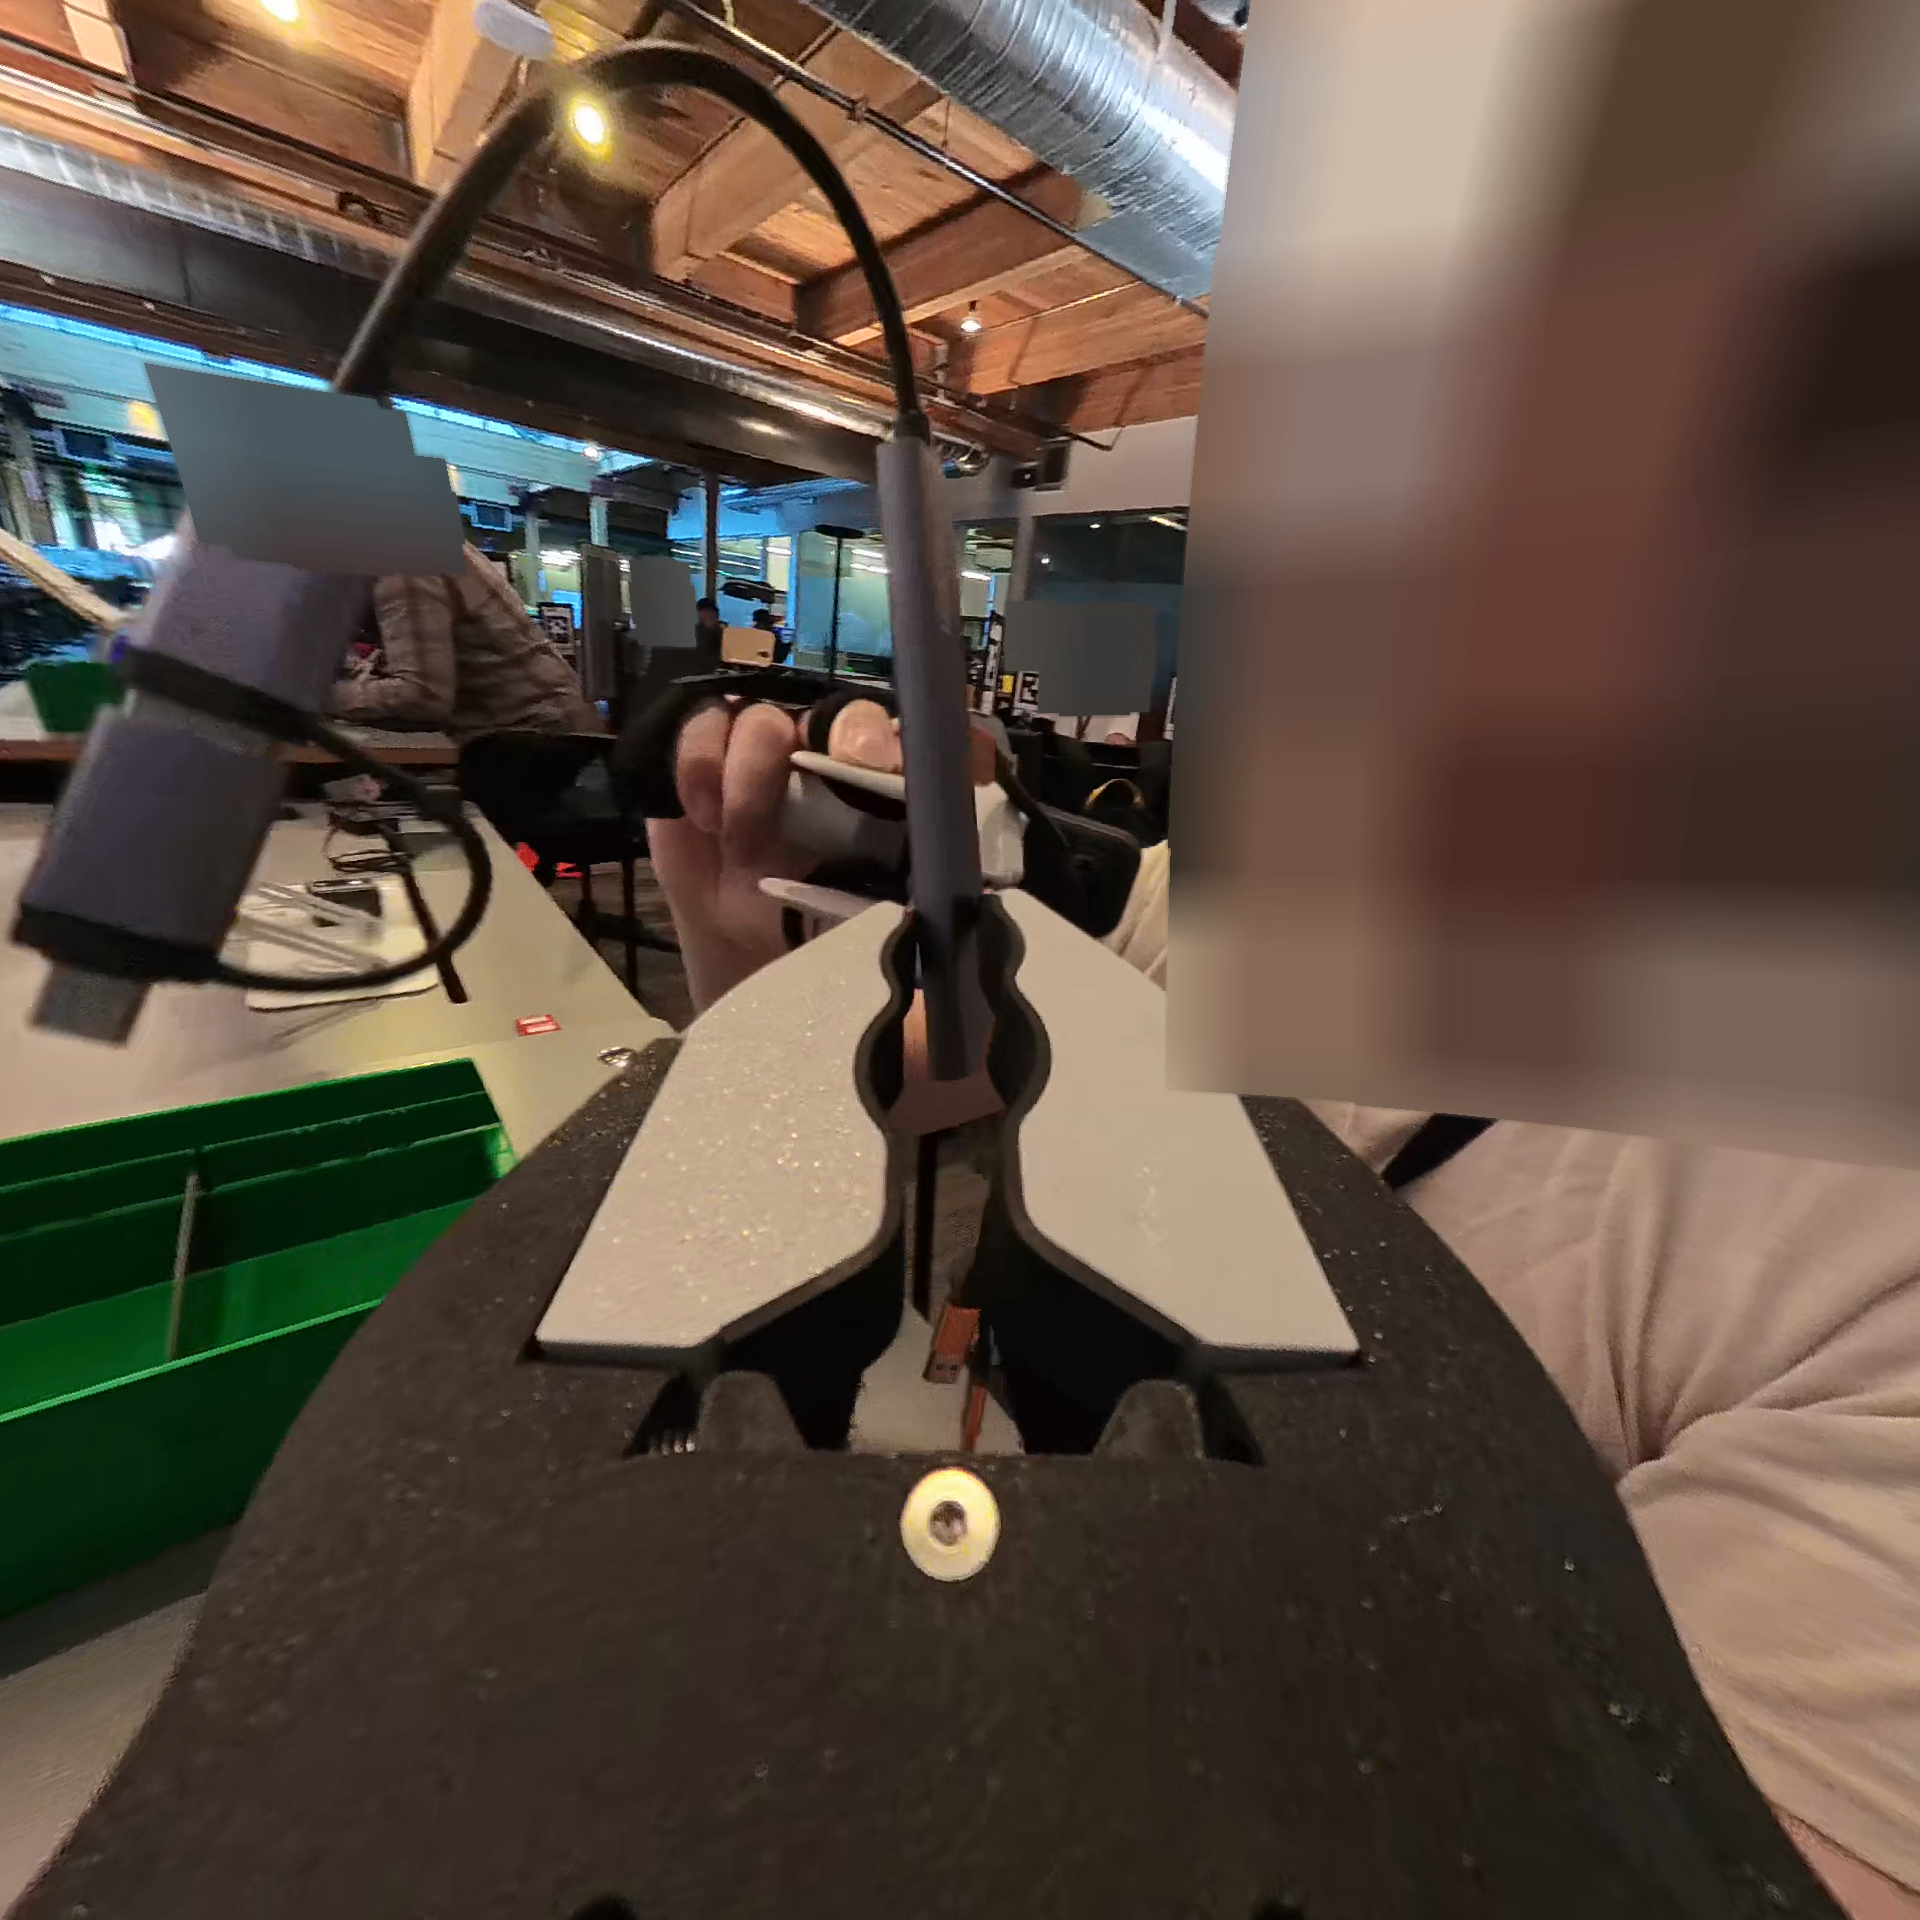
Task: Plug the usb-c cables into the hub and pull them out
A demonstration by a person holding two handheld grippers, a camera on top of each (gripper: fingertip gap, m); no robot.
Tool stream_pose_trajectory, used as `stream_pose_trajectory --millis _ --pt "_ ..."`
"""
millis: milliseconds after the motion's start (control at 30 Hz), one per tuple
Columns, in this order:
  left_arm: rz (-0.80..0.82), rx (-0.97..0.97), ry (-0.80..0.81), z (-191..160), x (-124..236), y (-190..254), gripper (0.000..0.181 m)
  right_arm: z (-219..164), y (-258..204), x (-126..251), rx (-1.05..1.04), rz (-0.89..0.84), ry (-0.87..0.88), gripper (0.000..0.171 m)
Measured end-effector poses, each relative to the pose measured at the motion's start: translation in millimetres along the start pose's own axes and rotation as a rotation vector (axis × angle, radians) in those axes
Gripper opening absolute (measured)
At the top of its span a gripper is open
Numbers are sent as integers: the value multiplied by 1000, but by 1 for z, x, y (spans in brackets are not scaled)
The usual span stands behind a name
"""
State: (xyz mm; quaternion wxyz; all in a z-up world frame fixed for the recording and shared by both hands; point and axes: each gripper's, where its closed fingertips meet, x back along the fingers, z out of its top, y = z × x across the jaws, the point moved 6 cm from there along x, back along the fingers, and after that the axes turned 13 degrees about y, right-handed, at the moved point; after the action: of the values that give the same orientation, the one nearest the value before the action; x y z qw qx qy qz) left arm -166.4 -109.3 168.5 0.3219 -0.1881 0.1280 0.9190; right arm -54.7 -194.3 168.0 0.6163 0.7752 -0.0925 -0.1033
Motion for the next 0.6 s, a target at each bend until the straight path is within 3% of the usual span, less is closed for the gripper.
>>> stream_pose_trajectory --millis 200,600 --pt "-27 -47 -137 -19 -11 0 12 -1 -5 4 -1 -33 32 7" --pt "46 -91 -171 -20 -18 2 14 -9 -8 10 -111 -114 89 8"
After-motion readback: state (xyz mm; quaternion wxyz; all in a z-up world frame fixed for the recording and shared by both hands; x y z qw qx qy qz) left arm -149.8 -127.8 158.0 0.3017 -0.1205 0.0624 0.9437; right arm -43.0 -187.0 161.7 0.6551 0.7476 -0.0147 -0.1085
